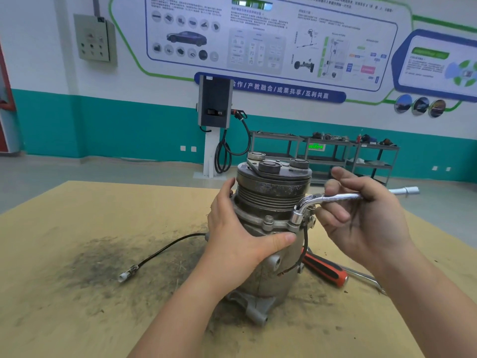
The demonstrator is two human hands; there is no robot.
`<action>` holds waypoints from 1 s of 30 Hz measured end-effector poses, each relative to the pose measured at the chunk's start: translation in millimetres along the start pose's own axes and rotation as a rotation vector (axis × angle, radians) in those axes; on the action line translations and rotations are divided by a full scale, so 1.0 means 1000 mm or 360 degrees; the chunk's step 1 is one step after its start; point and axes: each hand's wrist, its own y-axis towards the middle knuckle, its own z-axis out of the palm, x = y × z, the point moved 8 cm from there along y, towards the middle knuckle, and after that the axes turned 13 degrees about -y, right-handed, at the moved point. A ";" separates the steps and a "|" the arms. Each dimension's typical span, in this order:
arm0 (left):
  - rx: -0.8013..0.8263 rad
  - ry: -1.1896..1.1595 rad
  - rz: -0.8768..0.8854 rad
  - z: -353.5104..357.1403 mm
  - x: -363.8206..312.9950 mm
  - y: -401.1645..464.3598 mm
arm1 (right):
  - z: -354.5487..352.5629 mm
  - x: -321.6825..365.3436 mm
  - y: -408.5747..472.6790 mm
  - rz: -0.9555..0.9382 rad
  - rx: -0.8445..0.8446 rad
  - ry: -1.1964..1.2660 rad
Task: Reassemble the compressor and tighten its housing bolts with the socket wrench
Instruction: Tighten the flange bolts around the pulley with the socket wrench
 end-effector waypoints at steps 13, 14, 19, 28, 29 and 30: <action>-0.0023 0.0014 0.0005 -0.001 -0.002 -0.002 | -0.001 -0.012 0.007 0.0220 0.0043 0.0144; -0.0023 0.0010 0.0005 -0.001 -0.001 -0.002 | -0.004 -0.009 0.005 0.0120 0.0003 0.0099; -0.0028 -0.0006 0.0007 -0.001 0.001 -0.001 | 0.003 0.011 -0.010 -0.0317 -0.0036 -0.0219; -0.0050 -0.0033 -0.0040 -0.001 0.001 -0.002 | 0.005 0.021 -0.019 -0.0540 -0.0189 -0.0537; -0.0063 -0.0036 -0.0046 -0.001 0.000 -0.002 | 0.006 0.023 -0.021 -0.0566 -0.0217 -0.0600; -0.0076 -0.0040 -0.0052 -0.002 0.000 -0.002 | 0.008 0.026 -0.023 -0.0604 -0.0247 -0.0675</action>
